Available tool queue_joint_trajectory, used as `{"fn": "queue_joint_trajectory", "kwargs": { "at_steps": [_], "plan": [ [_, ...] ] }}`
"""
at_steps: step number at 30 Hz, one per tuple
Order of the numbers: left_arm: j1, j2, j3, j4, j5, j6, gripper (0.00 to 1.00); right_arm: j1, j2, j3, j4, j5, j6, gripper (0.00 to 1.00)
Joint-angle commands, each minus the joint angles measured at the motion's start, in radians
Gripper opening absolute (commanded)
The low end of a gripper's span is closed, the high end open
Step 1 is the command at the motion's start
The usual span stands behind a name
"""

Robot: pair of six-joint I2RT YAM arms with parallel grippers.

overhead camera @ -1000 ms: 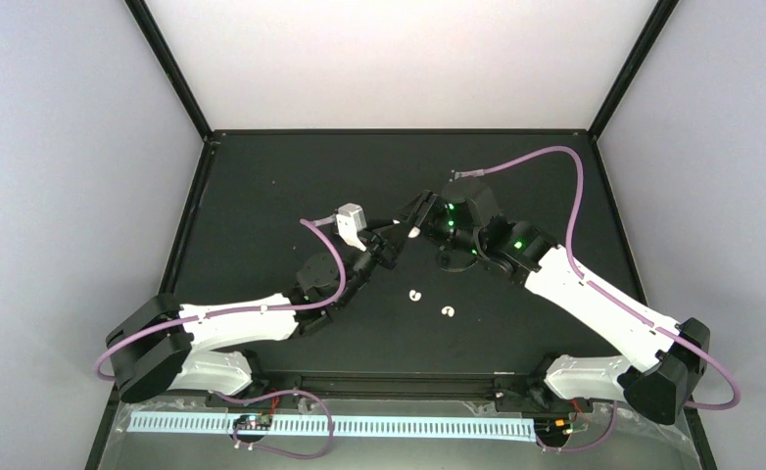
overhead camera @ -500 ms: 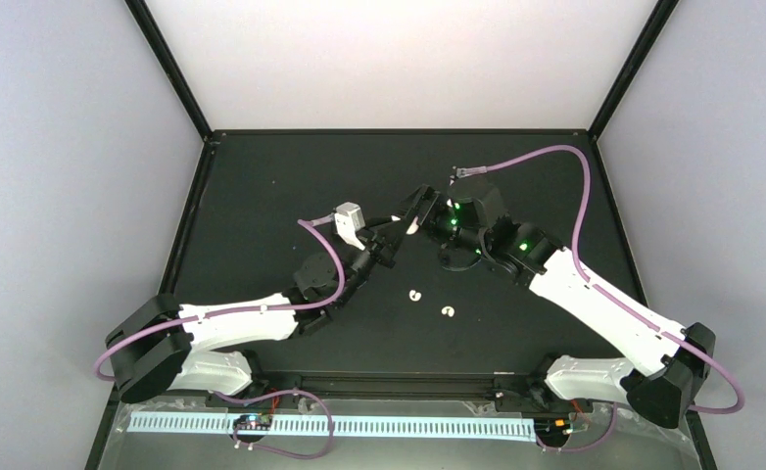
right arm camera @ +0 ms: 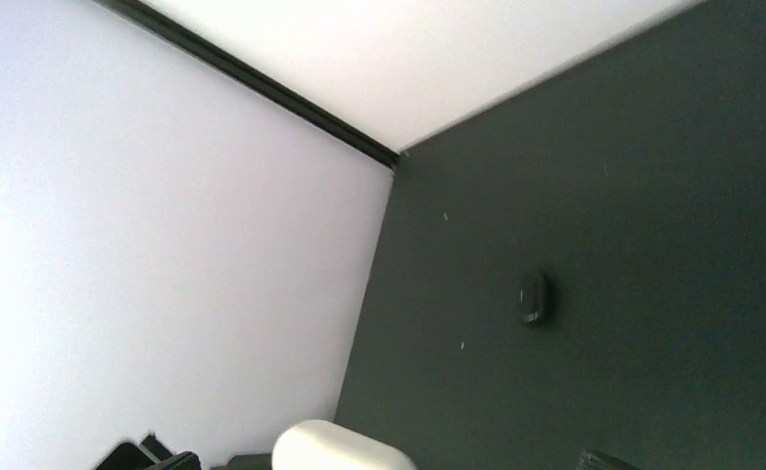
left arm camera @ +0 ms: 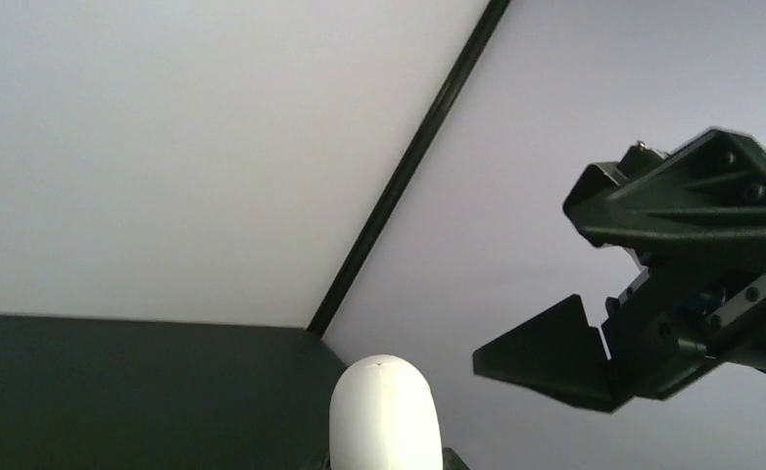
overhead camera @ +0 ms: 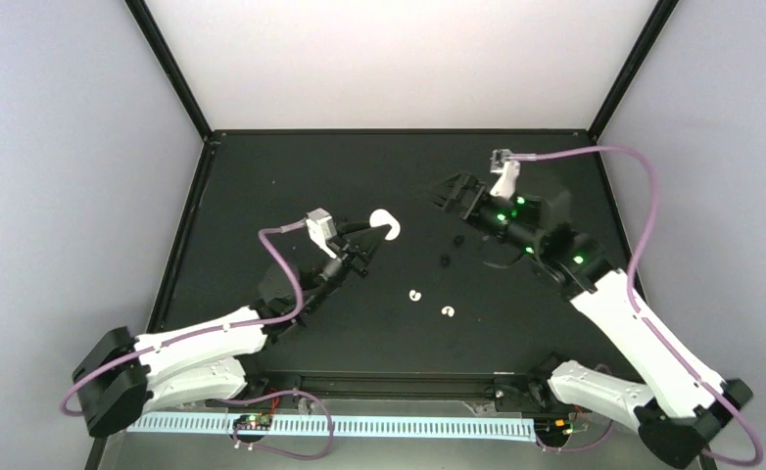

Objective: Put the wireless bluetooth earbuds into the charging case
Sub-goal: Open the charging case.

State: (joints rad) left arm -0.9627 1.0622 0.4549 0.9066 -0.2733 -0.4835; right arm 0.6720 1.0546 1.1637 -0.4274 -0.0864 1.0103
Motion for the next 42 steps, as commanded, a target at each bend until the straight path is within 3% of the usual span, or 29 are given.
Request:
{"fn": "queue_joint_trajectory", "kwargs": {
  "at_steps": [1, 6, 13, 17, 23, 42],
  "plan": [
    [0.076, -0.165, -0.009, -0.114, 0.306, 0.008, 0.01, -0.062, -0.121, 0.003, 0.007, -0.214, -0.318, 1.00],
    [0.143, -0.303, 0.012, -0.238, 0.670, 0.002, 0.02, -0.061, -0.206, -0.015, -0.114, -0.419, -0.621, 1.00],
    [0.153, -0.253, 0.094, -0.212, 0.938, -0.118, 0.01, 0.029, -0.242, -0.018, -0.136, -0.475, -0.705, 0.98],
    [0.154, -0.178, 0.119, -0.124, 1.004, -0.194, 0.01, 0.074, -0.217, 0.013, -0.139, -0.438, -0.690, 0.96],
    [0.154, -0.108, 0.177, -0.129, 1.085, -0.230, 0.02, 0.132, -0.208, 0.000, -0.130, -0.358, -0.661, 0.94],
    [0.153, -0.101, 0.185, -0.117, 1.097, -0.247, 0.02, 0.167, -0.178, -0.025, -0.109, -0.378, -0.636, 0.91]
  ]
}}
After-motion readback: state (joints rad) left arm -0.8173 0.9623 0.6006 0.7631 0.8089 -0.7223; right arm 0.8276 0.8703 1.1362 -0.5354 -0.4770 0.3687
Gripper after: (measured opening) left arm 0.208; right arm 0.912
